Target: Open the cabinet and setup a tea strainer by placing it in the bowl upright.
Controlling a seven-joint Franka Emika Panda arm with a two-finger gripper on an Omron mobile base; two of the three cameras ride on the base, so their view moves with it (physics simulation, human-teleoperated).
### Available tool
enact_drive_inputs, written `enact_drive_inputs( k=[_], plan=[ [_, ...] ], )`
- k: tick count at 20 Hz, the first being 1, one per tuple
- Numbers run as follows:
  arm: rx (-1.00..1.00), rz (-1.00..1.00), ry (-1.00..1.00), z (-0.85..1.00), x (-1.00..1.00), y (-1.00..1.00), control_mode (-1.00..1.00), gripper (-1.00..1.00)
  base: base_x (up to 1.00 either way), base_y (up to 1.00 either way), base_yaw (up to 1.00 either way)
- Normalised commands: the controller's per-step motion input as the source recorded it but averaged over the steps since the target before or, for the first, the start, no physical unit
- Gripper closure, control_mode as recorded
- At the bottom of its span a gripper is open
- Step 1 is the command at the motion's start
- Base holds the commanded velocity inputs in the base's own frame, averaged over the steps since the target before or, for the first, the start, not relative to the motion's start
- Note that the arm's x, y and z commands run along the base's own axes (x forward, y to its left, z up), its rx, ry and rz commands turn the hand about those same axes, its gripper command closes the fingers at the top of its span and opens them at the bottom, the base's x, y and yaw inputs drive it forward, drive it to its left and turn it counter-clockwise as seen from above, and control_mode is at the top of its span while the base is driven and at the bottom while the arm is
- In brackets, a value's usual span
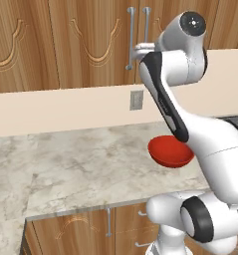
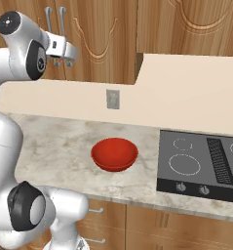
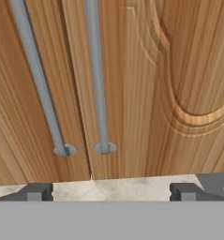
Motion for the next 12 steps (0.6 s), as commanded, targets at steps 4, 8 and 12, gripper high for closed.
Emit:
enact_drive_inputs(
  k=[4, 8, 12],
  plan=[
    [0.00, 0.06, 0.00, 0.06, 0.60, 0.01, -1.00, -1.00, 0.00, 0.00, 0.00],
    [0.00, 0.01, 0.00, 0.06, 0.55, 0.11, -1.00, -1.00, 0.00, 0.00, 0.00],
    [-0.01, 0.00, 0.00, 0.00, 0.58, 0.06, -1.00, -1.00, 0.00, 0.00, 0.00]
  ],
)
